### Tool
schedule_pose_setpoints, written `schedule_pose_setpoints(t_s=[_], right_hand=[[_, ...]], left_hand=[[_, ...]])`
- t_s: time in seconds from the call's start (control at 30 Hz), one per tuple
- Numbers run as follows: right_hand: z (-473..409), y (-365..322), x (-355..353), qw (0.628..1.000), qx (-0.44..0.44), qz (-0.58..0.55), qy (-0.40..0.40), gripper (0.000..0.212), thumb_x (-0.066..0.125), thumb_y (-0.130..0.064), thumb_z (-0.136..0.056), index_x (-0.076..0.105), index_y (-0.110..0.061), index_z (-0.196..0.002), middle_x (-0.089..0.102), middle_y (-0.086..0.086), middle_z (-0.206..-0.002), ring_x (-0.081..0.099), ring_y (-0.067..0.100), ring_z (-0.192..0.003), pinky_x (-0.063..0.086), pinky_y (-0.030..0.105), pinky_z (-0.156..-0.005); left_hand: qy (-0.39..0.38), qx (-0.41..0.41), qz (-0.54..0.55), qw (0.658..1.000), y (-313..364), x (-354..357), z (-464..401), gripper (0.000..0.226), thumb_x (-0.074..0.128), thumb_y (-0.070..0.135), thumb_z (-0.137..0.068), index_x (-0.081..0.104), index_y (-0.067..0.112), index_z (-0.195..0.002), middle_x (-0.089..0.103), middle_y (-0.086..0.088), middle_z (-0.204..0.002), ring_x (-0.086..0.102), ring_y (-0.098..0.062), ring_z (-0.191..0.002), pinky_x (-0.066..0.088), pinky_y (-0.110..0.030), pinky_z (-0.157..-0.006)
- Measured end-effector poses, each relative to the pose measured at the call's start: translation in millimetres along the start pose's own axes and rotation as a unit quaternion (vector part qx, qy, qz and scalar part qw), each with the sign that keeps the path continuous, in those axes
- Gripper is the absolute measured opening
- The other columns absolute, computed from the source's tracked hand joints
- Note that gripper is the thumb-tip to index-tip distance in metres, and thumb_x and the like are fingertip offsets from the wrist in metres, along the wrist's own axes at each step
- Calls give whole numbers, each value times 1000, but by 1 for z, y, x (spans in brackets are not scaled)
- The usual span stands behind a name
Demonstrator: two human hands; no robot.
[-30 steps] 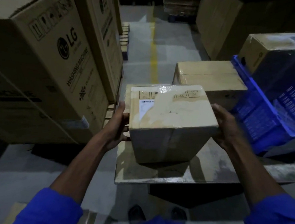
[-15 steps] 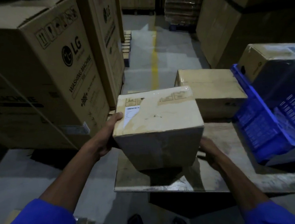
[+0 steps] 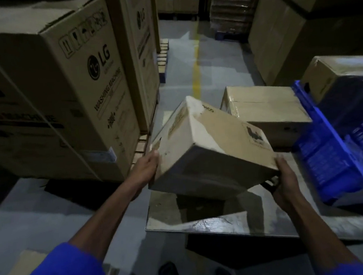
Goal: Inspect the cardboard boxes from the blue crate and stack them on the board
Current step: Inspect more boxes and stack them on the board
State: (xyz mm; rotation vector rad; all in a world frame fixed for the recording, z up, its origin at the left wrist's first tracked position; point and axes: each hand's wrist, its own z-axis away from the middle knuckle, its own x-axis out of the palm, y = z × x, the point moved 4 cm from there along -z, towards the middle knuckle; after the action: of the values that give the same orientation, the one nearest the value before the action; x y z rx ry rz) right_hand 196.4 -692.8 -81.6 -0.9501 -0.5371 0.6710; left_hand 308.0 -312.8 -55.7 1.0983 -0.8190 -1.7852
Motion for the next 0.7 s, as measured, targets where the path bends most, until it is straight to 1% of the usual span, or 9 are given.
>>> schedule_pose_setpoints(t_s=[0.07,0.13,0.17,0.23,0.3,0.4,0.53,0.6,0.7], right_hand=[[4,-8,-9,1000,-24,3,7,45,52,-55,-102,64,-24,-133,66,7,-136,61,28,-124,50,52,-104],[11,-13,-14,999,-43,6,6,43,49,-54,-104,67,-22,-126,69,8,-131,61,29,-126,47,55,-108],[14,-15,-15,999,-50,8,4,43,47,-54,-105,69,-21,-121,70,9,-129,62,29,-125,47,55,-108],[20,-17,-15,998,-64,23,-5,50,43,-54,-106,69,-14,-123,71,10,-125,63,29,-122,48,54,-106],[24,-18,-13,997,-70,37,-8,50,42,-53,-107,68,-12,-123,72,8,-120,63,28,-119,48,51,-104],[23,-16,-11,997,-57,47,1,33,47,-43,-108,70,-19,-109,72,8,-118,62,29,-120,47,52,-107],[14,1,-9,994,11,109,6,19,50,-23,-106,69,-19,-107,70,13,-124,63,30,-117,50,49,-101],[11,16,-8,988,70,136,-3,19,50,-30,-106,67,-22,-104,67,13,-127,61,28,-113,48,51,-103],[5,42,-10,976,150,150,-43,45,55,-58,-100,68,-18,-116,66,13,-122,60,31,-112,48,48,-98]], left_hand=[[-30,-17,43,999,13,15,8,70,30,72,-98,63,20,-132,64,-7,-124,63,-33,-115,47,-48,-101],[-86,-27,93,992,28,27,15,87,24,82,-84,58,27,-143,57,0,-145,45,-27,-142,32,-55,-116],[-113,-35,120,986,33,31,16,94,25,87,-74,58,33,-143,55,3,-149,42,-24,-145,29,-55,-117],[-136,-44,155,978,39,35,14,92,34,93,-66,63,37,-134,60,0,-144,50,-25,-136,36,-55,-113],[-129,-37,143,981,39,37,10,82,50,83,-71,56,36,-138,57,-3,-147,53,-26,-130,38,-61,-111],[-112,-38,78,990,25,38,6,86,66,73,-77,43,32,-150,52,0,-151,47,-33,-138,38,-70,-106],[-106,-64,112,986,9,36,5,75,69,71,-78,55,27,-138,63,-6,-136,59,-36,-120,49,-63,-102],[-102,-60,139,983,8,31,3,63,65,62,-88,54,25,-137,62,-8,-134,59,-38,-119,50,-62,-101],[-80,-63,171,980,1,16,2,50,59,54,-97,52,26,-138,60,-11,-134,60,-39,-116,54,-59,-95]])
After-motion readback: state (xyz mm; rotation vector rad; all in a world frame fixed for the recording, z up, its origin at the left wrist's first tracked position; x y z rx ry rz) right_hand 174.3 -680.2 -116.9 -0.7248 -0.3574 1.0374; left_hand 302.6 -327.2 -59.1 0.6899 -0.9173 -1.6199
